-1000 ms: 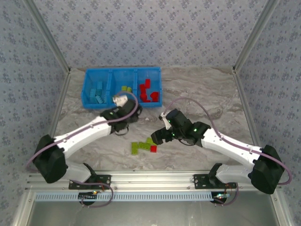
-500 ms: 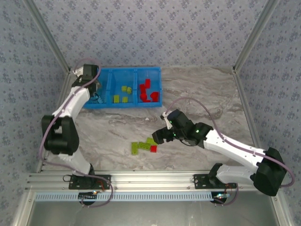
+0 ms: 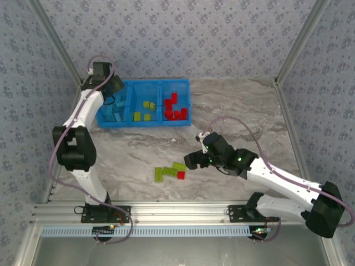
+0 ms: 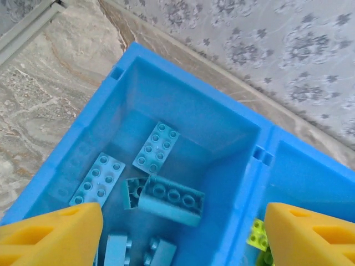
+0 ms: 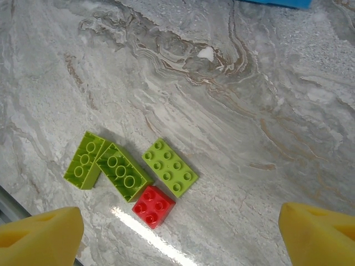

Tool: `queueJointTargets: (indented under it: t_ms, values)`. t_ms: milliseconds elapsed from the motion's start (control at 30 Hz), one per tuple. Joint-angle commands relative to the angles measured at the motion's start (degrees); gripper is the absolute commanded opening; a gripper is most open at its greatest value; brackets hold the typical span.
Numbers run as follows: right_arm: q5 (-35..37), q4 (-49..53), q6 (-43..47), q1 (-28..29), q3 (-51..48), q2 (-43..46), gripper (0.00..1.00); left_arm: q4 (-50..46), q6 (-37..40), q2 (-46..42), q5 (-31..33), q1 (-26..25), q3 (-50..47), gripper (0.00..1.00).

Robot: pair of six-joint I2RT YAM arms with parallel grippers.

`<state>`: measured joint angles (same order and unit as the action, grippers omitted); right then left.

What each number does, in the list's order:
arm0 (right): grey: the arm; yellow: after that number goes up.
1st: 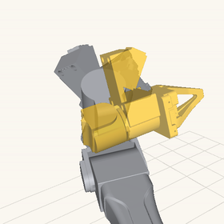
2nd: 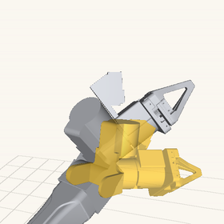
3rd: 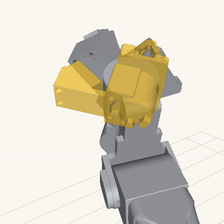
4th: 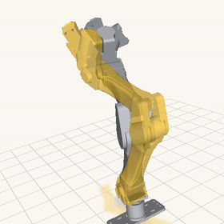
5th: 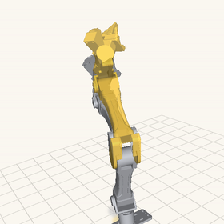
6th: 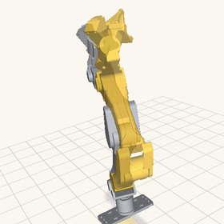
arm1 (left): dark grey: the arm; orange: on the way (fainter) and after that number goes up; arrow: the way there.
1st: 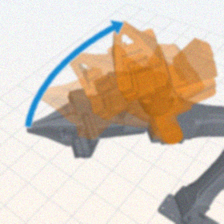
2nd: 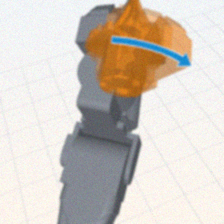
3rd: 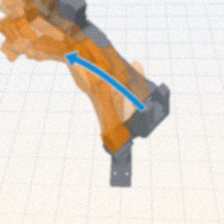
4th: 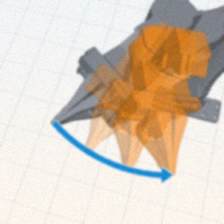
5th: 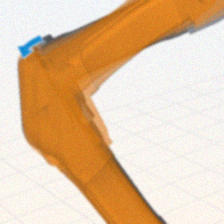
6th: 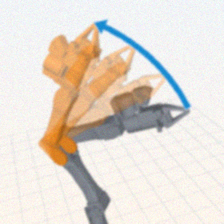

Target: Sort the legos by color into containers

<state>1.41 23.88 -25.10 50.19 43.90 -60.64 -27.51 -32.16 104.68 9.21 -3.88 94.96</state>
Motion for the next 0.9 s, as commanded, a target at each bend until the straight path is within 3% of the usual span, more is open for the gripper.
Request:
queueJointTargets:
  t_ms: [0,233,333,400,467,567,633,733,800,867]
  values:
    - [1.43,0.04,-1.16,0.32,0.01,-0.71,0.93,-1.19,0.86,-10.45,-2.91,-1.81,-3.15,0.77]
    - [0.03,-0.51,-2.73,0.11,1.61,-6.90,0.93,2.69,13.86,-31.97,-10.50,-11.16,-19.10,0.81]
    - [-2.33,-2.45,-2.90,0.08,1.66,-10.44,0.93,2.23,22.92,-40.24,-13.40,-16.36,-25.24,0.82]
    - [-3.96,-3.76,-2.69,0.17,2.13,-13.37,0.93,0.07,32.91,-44.53,-20.94,-18.72,-29.02,0.85]
    - [-5.34,-4.40,-2.67,0.22,3.45,-16.32,0.93,-3.50,44.49,-46.82,-28.95,-20.57,-32.11,0.91]
    - [-7.81,-4.95,-1.37,0.94,6.09,-20.73,0.90,-8.18,59.38,-48.89,-34.41,-24.49,-37.18,0.99]
    - [-8.82,-5.55,0.63,2.13,7.05,-22.93,0.87,-9.64,68.58,-50.55,-37.63,-25.84,-41.33,0.99]
    - [-4.78,-4.86,3.81,5.05,7.42,-25.77,0.80,-14.83,80.65,-53.06,-43.00,-26.18,-47.18,0.99]
    - [-3.45,-4.81,6.31,6.72,7.65,-27.40,0.78,-20.09,84.31,-52.86,-43.84,-26.18,-48.27,0.99]
    - [-3.35,-4.80,7.54,7.76,8.10,-28.84,0.78,-22.18,82.94,-51.98,-41.41,-26.18,-48.52,0.99]
